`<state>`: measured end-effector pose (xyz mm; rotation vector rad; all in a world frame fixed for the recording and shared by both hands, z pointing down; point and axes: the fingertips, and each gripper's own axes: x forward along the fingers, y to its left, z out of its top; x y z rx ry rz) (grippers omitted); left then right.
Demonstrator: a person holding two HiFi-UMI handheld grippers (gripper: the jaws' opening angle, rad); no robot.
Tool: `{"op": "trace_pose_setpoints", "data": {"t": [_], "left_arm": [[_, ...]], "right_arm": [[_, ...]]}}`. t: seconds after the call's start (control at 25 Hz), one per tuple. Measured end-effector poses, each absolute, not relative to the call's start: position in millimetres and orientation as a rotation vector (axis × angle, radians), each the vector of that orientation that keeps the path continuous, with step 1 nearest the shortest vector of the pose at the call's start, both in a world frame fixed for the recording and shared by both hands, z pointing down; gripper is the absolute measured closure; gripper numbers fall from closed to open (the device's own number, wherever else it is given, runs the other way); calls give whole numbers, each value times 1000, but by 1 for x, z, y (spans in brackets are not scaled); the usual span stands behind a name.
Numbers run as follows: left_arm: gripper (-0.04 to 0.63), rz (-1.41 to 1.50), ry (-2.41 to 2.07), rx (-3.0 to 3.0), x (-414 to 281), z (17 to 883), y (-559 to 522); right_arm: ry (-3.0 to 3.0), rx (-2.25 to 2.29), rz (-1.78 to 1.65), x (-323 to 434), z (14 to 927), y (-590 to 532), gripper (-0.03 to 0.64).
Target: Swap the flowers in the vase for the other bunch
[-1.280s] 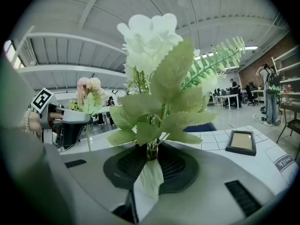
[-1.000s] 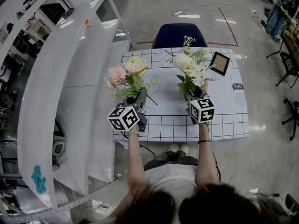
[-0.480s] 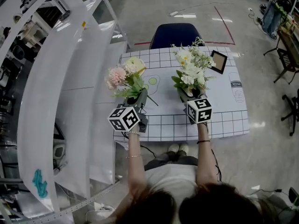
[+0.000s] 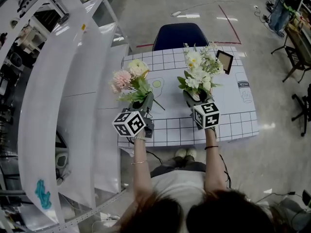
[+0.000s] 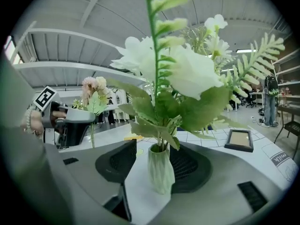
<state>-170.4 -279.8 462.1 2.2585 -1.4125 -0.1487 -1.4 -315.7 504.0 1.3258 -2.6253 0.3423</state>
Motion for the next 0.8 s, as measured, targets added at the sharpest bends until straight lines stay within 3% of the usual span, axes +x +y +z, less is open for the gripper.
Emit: {"op": "trace_pose_setpoints", "data": {"t": [0.8], "left_arm": [[518, -159, -1376, 2269, -164, 461, -268]], "right_arm": [[-2611, 1333, 375, 7, 502, -298, 434]]}}
